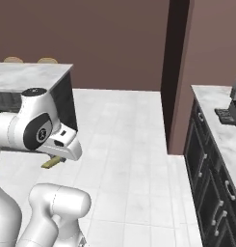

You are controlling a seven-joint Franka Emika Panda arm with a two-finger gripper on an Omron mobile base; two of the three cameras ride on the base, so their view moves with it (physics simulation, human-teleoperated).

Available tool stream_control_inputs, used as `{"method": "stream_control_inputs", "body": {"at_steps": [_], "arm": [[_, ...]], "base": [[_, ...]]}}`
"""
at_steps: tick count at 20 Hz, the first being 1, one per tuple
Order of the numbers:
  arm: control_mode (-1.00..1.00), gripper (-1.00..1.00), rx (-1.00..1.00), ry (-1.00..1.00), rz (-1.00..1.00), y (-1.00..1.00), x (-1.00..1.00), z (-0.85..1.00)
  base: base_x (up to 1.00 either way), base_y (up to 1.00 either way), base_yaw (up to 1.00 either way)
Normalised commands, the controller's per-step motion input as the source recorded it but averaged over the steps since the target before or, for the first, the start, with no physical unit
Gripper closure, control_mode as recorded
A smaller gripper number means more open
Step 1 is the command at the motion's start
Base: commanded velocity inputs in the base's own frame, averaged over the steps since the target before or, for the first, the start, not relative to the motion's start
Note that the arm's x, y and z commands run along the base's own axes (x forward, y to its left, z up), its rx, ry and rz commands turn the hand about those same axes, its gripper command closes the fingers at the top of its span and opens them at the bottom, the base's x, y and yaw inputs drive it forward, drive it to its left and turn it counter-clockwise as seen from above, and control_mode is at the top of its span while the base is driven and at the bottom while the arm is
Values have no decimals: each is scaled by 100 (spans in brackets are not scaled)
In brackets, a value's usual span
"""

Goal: Retrieve the butter from the fridge and place it on a plate on the dining table. Then retrieve the butter knife by the fridge and place it near the plate.

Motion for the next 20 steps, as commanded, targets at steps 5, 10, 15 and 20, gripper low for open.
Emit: {"method": "stream_control_inputs", "body": {"at_steps": [5,10,15,20], "arm": [[100,100,0,0,0,0,0,0],[100,100,0,0,0,0,0,0],[100,100,0,0,0,0,0,0],[100,100,0,0,0,0,0,0]], "base": [[100,0,0],[100,1,0],[100,2,0],[100,0,0]]}}
